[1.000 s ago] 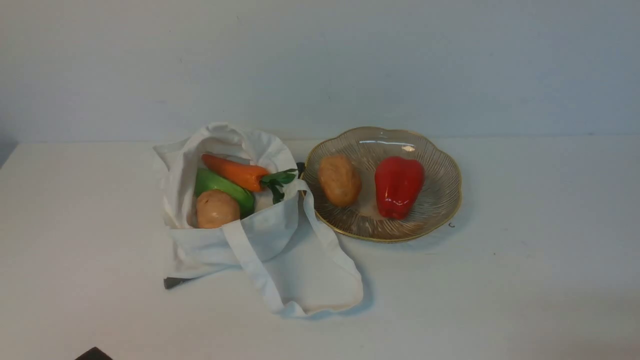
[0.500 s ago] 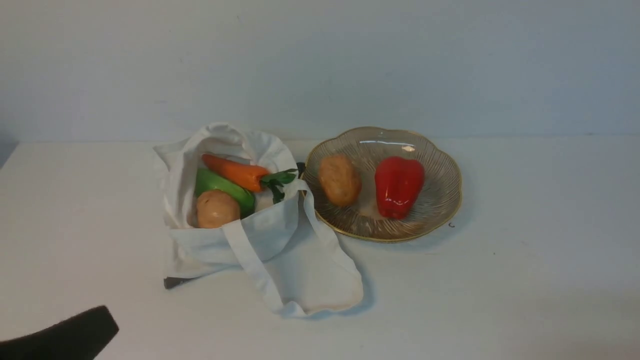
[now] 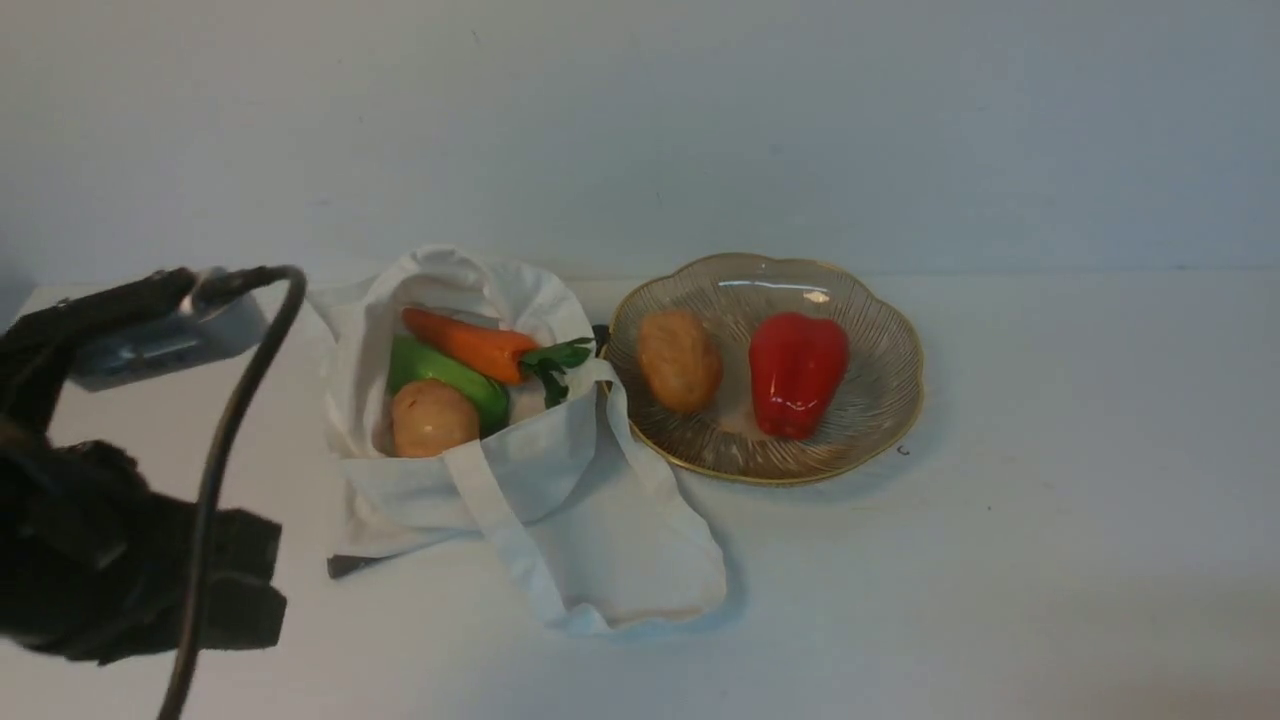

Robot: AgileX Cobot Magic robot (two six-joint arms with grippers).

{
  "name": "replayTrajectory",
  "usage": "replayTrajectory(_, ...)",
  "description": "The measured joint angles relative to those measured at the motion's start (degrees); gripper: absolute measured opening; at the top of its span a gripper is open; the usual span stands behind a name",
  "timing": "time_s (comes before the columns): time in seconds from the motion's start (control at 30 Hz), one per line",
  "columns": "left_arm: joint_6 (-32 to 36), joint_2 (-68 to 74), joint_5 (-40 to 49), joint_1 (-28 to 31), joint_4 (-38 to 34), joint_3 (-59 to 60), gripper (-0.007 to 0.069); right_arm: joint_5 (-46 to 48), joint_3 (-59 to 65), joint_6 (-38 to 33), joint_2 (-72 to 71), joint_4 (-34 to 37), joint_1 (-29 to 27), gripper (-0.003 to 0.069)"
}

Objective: Take vegetables from cloth bag on white table place on plate.
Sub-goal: 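Reach into the cloth bag and grasp the potato inside with the left gripper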

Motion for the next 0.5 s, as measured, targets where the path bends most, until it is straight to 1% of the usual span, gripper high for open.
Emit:
replayTrajectory(0.07, -1.04, 4.03, -1.61, -2.93, 0.8, -2.64, 0.0022, 0.0, 0.0, 0.0, 0.0, 0.0, 0.0, -0.0015)
replayTrajectory(0.1, -1.31, 4.4, -1.76, -3.23, 1.11, -2.9, 0.0024, 0.0, 0.0, 0.0, 0.0, 0.0, 0.0, -0.0015)
replayTrajectory(0.17, -4.01, 9.0, -4.15, -6.57, 4.26, -6.67, 0.0067, 0.0, 0.0, 0.0, 0.0, 0.0, 0.0, -0.0015)
replayTrajectory(0.2, -6.4, 11.83, -5.64, -8.18, 6.86, -8.84, 0.0102, 0.0, 0.0, 0.0, 0.0, 0.0, 0.0, -0.0015)
replayTrajectory(0.23, -6.79, 12.66, -6.08, -8.58, 7.7, -9.15, 0.0113, 0.0, 0.0, 0.0, 0.0, 0.0, 0.0, -0.0015)
replayTrajectory(0.27, -8.68, 14.37, -6.92, -9.32, 9.4, -10.42, 0.0137, 0.0, 0.0, 0.0, 0.0, 0.0, 0.0, -0.0015)
replayTrajectory(0.3, -10.17, 16.56, -7.55, -9.95, 11.18, -12.01, 0.0164, 0.0, 0.0, 0.0, 0.0, -0.05, 0.0, -0.0015)
replayTrajectory(0.33, -12.99, 20.19, -9.03, -10.91, 15.25, -14.58, 0.023, 0.0, 0.0, 0.0, 0.0, -0.06, 0.0, -0.0015)
replayTrajectory(0.37, -14.42, 22.48, -9.76, -11.24, 17.4, -16.22, 0.0267, 0.0, 0.0, 0.0, 0.0, -0.06, 0.0, -0.0015)
replayTrajectory(0.5, -18.69, 29.99, -12.11, -11.59, 23.5, -21.87, 0.0386, 0.0, 0.0, 0.0, 0.0, -0.06, 0.0, -0.0015)
